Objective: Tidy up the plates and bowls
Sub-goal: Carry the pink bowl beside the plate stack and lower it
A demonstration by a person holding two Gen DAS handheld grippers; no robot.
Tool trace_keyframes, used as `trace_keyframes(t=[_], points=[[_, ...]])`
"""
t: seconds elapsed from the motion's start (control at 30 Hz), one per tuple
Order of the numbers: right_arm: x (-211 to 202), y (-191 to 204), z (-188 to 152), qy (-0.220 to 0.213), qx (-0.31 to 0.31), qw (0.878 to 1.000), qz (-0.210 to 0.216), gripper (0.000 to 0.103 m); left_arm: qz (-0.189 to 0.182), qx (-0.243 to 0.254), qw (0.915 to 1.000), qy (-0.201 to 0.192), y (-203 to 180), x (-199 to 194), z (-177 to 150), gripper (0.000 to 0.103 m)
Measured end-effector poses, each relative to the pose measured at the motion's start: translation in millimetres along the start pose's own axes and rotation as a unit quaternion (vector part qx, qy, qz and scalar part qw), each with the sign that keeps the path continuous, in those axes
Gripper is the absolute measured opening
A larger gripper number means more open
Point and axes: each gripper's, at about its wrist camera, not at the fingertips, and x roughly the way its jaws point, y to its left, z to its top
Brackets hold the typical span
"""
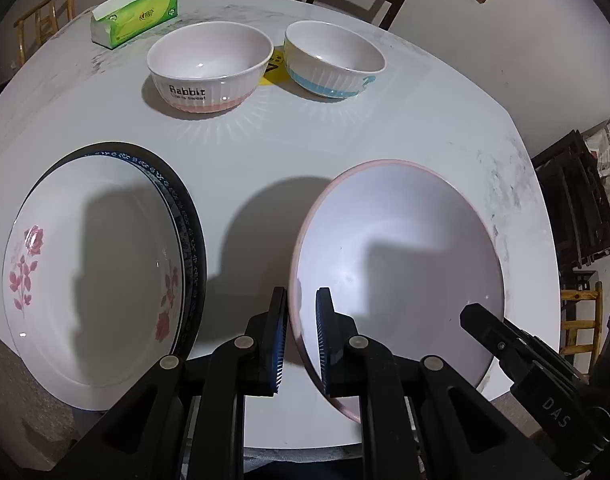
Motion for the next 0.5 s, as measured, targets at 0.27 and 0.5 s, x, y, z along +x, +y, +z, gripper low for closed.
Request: trace_keyframes(t=[0.27, 0.5], points=[[-2, -2, 2, -0.003, 0.007, 1.000, 0.007, 0.026, 0.005, 0.015, 0.9998, -0.015, -2, -6, 0, 0.018], [-18, -11, 7, -0.024, 0.015, 1.000, 0.006, 0.026, 0.023, 0.019, 0.9988, -0.039, -1, -16, 1, 0.030]])
